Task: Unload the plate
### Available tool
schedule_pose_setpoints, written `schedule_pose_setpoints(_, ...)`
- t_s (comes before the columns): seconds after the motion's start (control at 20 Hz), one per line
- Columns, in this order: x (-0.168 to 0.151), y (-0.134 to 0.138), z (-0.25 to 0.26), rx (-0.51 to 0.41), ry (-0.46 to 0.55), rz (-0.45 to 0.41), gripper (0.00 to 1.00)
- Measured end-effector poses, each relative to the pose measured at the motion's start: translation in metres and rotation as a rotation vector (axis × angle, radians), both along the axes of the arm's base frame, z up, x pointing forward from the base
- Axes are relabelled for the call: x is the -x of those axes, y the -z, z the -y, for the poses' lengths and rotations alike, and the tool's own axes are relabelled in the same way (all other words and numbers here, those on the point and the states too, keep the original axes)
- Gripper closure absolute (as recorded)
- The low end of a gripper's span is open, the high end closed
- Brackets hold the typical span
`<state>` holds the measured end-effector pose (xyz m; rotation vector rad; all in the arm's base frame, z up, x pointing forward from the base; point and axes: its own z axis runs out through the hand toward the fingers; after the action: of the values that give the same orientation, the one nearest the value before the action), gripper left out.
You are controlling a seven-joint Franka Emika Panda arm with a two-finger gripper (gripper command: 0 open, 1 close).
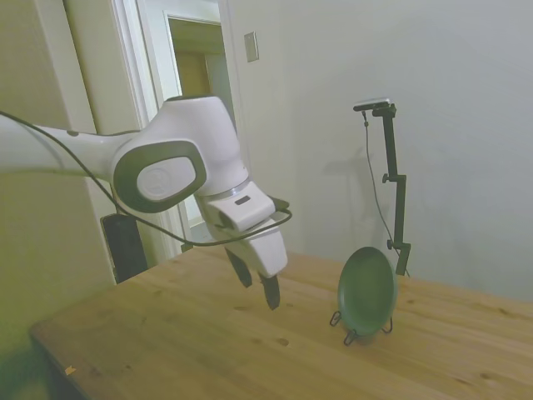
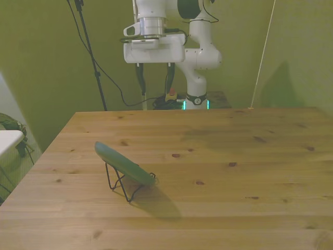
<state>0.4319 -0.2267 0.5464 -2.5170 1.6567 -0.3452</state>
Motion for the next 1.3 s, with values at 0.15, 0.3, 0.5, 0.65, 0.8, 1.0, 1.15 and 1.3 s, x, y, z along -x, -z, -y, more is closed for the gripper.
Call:
schedule_pose_setpoints(0.15,-0.014,-0.007,0.024,0.005,0.007,-0.004,0.0)
schedule_pose_setpoints(0.3,-0.031,-0.012,0.027,0.021,-0.032,-0.011,0.0)
schedule_pose_setpoints(0.5,-0.039,-0.019,0.056,0.051,0.015,0.023,0.0)
schedule_pose_setpoints(0.65,-0.052,-0.024,0.092,0.097,0.052,0.054,0.0)
schedule_pose_setpoints(0.8,-0.072,-0.027,0.113,0.116,0.054,0.082,0.0)
schedule_pose_setpoints(1.0,-0.1,-0.027,0.126,0.132,0.011,0.094,0.0)
schedule_pose_setpoints(1.15,-0.117,-0.03,0.135,0.156,-0.05,0.072,0.0)
schedule_pose_setpoints(1.3,-0.137,-0.03,0.14,0.185,-0.127,0.041,0.0)
